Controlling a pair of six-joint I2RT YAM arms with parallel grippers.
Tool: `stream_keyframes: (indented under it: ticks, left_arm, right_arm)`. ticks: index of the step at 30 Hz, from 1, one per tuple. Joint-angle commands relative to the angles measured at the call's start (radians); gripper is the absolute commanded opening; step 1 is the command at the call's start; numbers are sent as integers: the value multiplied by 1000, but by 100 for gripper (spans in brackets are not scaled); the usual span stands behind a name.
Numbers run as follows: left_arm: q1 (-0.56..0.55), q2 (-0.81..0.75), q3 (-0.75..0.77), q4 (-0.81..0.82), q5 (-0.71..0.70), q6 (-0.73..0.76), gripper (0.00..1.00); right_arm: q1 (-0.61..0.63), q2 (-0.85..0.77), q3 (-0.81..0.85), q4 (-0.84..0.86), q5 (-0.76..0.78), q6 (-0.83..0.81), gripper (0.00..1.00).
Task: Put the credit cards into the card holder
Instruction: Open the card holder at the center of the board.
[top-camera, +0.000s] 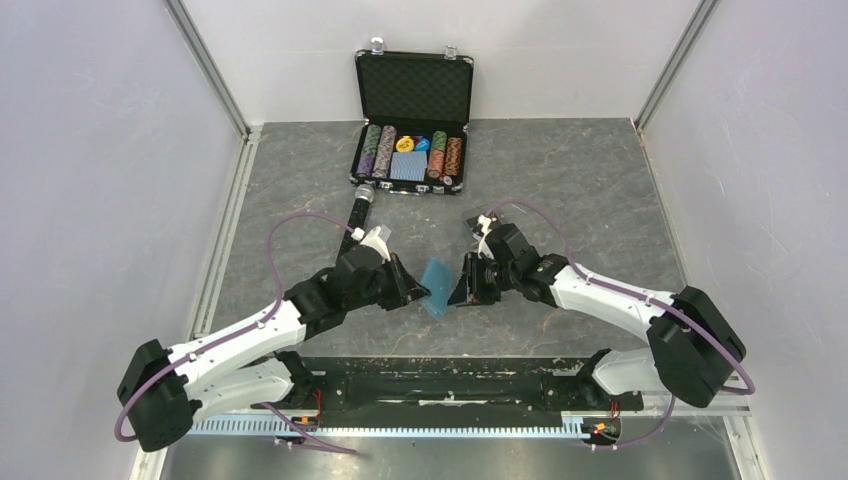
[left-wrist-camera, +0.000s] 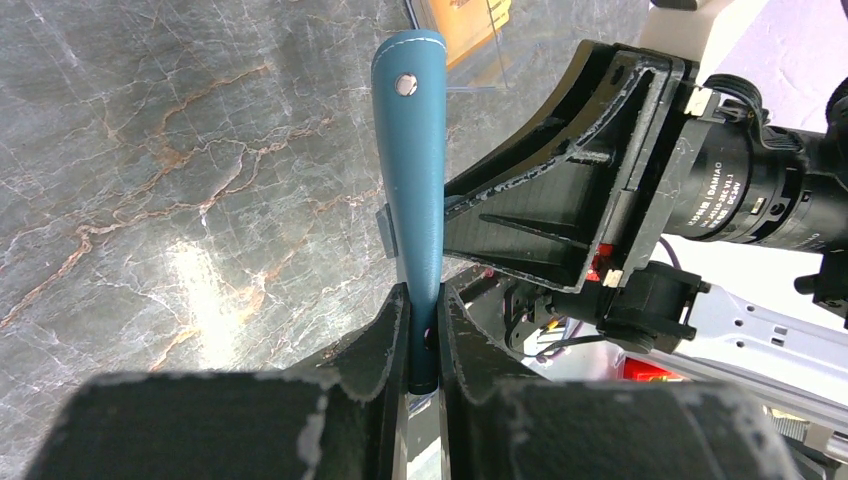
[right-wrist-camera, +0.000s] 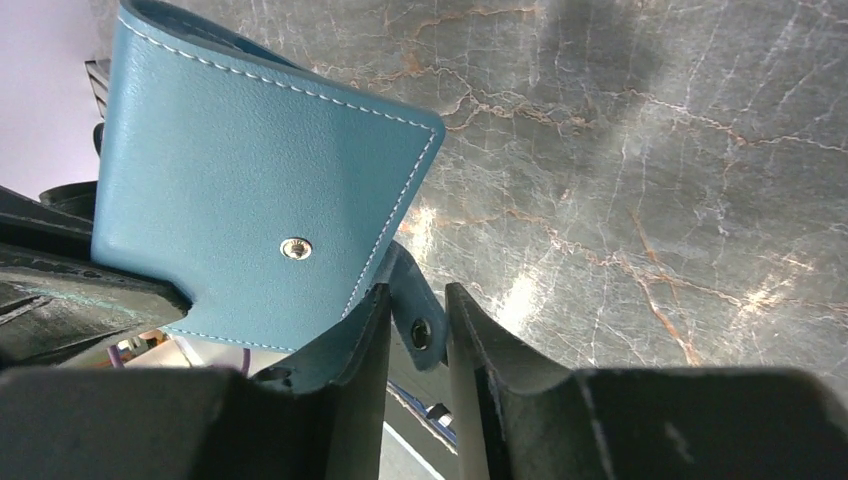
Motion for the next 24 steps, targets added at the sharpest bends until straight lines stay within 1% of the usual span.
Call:
stream_keyframes:
  ticks: [1,4,5,7,9,12,14,17,21,24]
  left_arm:
    - [4,-26,19,35,-6,4,5]
    - [4,-25,23,33,-6,6,8]
    - [4,-27,25,33,-6,9,9]
    - [4,-27,27,34,-6,15,11]
    - [4,-27,32,34,-6,22,16]
    - [4,-34,37,42,-3,39,32]
    - [4,-47,44,44,-5,62,47]
    - [6,-69,88,6,-11,133,65]
    - [9,-66,224,-190,-75,276,87]
    - [9,-52,340,-353,-153,400,97]
  right_arm:
    - [0,-4,-23,110,-29,26,26]
    - [0,-4,-36,165,-59,48,14]
    - [0,-11,-40,176,-54,52,8]
    - [-1,-25,-36,179,-39,45,0]
    - [-2,-40,-28,180,-30,32,0]
    - [-2,-76,-5,177,-12,0,0]
    - [-2,-102,22,163,2,-37,0]
    - [-2,-131,93,100,27,-131,0]
    - [-2,-130,213,-30,21,-264,0]
    - [-3,-139,277,-102,21,-351,0]
